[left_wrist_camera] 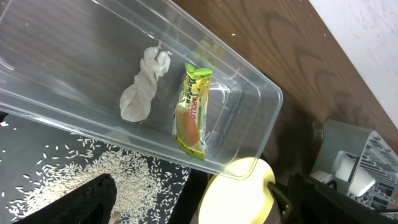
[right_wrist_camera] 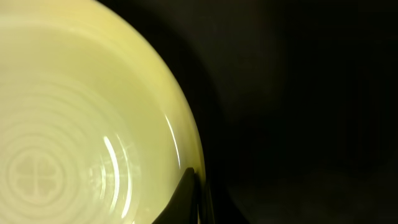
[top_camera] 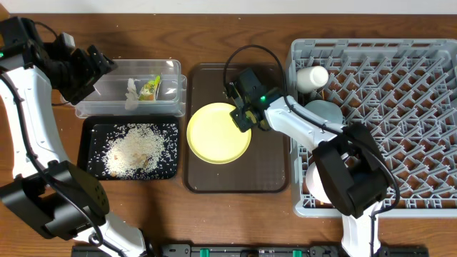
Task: Sort waste into correct bins and load items into the dishwasher rack
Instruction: 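Lift the yellow plate with the right gripper and stand it upright in the rack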
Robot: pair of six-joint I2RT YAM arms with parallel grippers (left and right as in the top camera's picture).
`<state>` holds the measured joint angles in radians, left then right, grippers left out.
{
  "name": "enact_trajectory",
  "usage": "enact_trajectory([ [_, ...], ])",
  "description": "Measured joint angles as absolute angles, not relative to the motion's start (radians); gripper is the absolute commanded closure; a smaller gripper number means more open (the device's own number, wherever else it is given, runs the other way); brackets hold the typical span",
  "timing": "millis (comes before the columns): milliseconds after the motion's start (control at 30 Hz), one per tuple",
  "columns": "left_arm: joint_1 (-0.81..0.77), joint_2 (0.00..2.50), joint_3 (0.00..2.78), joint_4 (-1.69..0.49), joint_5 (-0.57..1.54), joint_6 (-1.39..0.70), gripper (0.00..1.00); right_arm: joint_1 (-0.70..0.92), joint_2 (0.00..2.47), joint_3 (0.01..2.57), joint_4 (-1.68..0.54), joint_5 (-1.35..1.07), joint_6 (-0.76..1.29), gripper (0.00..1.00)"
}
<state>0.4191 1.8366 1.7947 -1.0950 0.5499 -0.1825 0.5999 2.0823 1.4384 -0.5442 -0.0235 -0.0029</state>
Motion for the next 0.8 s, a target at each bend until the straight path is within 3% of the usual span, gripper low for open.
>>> enact_trajectory([
  [233,0.419,1.837,1.795,-1.095,0.550,-0.183,0.09,0.591,1.943,1.551,-0.729,0.104,-0.005,0.99],
  [533,0.419,1.837,1.795,-1.095,0.550,-0.183,0.09,0.584,1.526,1.621,-0.857,0.673,-0.006,0.99],
  [800,0.419,1.837,1.795,-1.095,0.550,-0.183,0.09,0.455,1.482,1.621,-1.045,1.054,-0.009,0.99],
])
